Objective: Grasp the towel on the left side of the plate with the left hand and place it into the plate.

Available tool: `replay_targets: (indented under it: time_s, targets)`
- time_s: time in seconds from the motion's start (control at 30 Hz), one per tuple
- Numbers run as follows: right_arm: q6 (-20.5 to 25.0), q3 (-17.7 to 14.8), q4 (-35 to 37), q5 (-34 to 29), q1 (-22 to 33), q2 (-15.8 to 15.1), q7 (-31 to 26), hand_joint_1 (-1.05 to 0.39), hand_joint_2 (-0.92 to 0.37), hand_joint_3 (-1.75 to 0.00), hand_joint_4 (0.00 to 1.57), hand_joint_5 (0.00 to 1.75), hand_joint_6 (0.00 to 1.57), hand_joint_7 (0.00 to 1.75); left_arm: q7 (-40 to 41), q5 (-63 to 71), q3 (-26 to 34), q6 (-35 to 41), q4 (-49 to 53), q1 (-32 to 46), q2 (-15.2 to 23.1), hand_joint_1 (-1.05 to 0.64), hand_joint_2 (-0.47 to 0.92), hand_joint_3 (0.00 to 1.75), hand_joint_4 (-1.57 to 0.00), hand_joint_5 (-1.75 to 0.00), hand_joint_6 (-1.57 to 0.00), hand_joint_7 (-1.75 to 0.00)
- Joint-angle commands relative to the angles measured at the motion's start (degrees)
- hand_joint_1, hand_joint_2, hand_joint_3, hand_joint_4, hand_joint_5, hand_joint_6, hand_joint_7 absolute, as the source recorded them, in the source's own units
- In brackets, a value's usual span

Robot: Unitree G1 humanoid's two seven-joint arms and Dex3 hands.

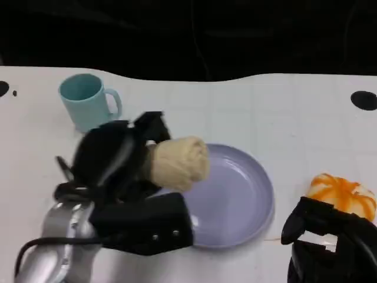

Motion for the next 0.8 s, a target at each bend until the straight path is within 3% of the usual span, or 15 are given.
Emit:
replay_targets:
  time_s: [0.03, 0.13, 0.2, 0.27, 0.33, 0.43, 0.47, 0.53, 0.6, 0.63, 0.67, 0.73, 0.8]
  targets:
    - [0.4, -0.1, -0.4, 0.0, -0.1, -0.6, -0.2, -0.08, -0.49, -1.37, 0.79, 1.75, 0.63, 1.67, -4.5, 1.3, -3.2, 2.6, -0.4, -2.7, -2.6, -0.23, 0.48, 1.04, -0.9, -1.75, -0.65, -1.75]
    - [0.5, 0.3, -0.7, -0.2, 0.0, -0.5, -0.4, -0.08, -0.49, -1.37, 0.79, 1.75, 0.63, 1.66, -6.4, 2.2, -5.5, 4.1, 1.0, -4.2, -4.4, -0.24, 0.49, 0.97, -0.89, -1.75, -0.64, -1.74]
    - [0.3, 0.6, -0.8, -0.4, 0.1, -0.5, -0.5, -0.08, -0.49, -1.37, 0.79, 1.75, 0.63, 1.66, -6.9, 2.9, -7.1, 4.5, 2.8, -5.0, -5.5, -0.26, 0.61, 0.65, -0.89, -1.75, -0.67, -1.66]
    - [0.1, 1.0, -0.8, -0.7, 0.1, -0.5, -0.6, -0.08, -0.49, -1.37, 0.79, 1.75, 0.63, 1.66, -7.2, 2.8, -7.9, 4.3, 4.5, -5.6, -6.0, -0.25, 0.69, 0.55, -0.89, -1.75, -0.71, -1.55]
    - [-0.1, 1.2, -0.8, -0.9, 0.1, -0.4, -0.8, -0.08, -0.5, -1.37, 0.78, 1.75, 0.63, 1.66, -7.6, 2.6, -8.3, 4.3, 5.5, -6.0, -6.3, -0.23, 0.67, 0.62, -0.86, -1.75, -0.82, -1.15]
    - [-0.4, 1.7, -0.8, -1.3, -0.1, -0.4, -1.1, -0.08, -0.5, -1.37, 0.78, 1.75, 0.62, 1.66, -11.5, 0.9, -8.4, 4.4, 6.4, -6.9, -5.7, -0.24, 0.68, 0.67, -0.8, -1.69, -0.92, -0.72]
    - [-0.3, 1.6, -0.8, -1.2, -0.2, -0.2, -1.2, -0.08, -0.5, -1.37, 0.78, 1.75, 0.62, 1.65, -13.5, 0.8, -8.5, 5.1, 6.4, -7.2, -5.5, -0.25, 0.71, 0.61, -0.76, -1.62, -0.95, -0.55]
    - [-0.3, 1.3, -0.8, -0.7, -0.2, 0.2, -1.2, -0.08, -0.5, -1.37, 0.78, 1.75, 0.62, 1.65, -16.7, 1.2, -8.8, 6.6, 6.1, -7.7, -5.3, -0.28, 0.85, 0.31, -0.67, -1.43, -0.97, -0.25]
    - [-0.1, 1.1, -0.8, -0.3, -0.2, 0.4, -1.1, -0.08, -0.5, -1.37, 0.78, 1.75, 0.62, 1.66, -18.8, 1.5, -9.1, 7.3, 5.4, -7.9, -4.8, -0.29, 0.9, 0.19, -0.65, -1.36, -0.98, -0.14]
    - [0.0, 0.9, -0.9, -0.2, -0.2, 0.5, -1.1, -0.08, -0.5, -1.37, 0.78, 1.75, 0.62, 1.66, -20.7, 1.9, -9.5, 7.7, 4.7, -8.0, -4.1, -0.33, 0.91, 0.16, -0.61, -1.27, -0.91, -0.08]
    - [0.1, 0.8, -1.0, 0.0, -0.2, 0.5, -1.1, -0.08, -0.5, -1.36, 0.78, 1.75, 0.62, 1.66, -22.5, 2.4, -9.8, 8.1, 3.9, -8.2, -3.5, -0.41, 0.92, 0.17, -0.54, -0.99, -0.73, -0.03]
    - [0.4, 0.5, -1.2, 0.2, -0.1, 0.3, -1.1, -0.08, -0.5, -1.36, 0.78, 1.75, 0.62, 1.66, -25.3, 2.7, -10.3, 8.9, 2.3, -8.2, -2.7, -0.48, 0.92, 0.17, -0.46, -0.66, -0.54, -0.01]
    - [0.6, 0.3, -1.3, 0.1, -0.1, 0.0, -1.0, -0.08, -0.5, -1.36, 0.78, 1.75, 0.62, 1.66, -26.7, 2.8, -10.5, 9.2, 0.8, -8.0, -2.2, -0.58, 0.92, 0.15, -0.23, -0.42, -0.33, 0.0]
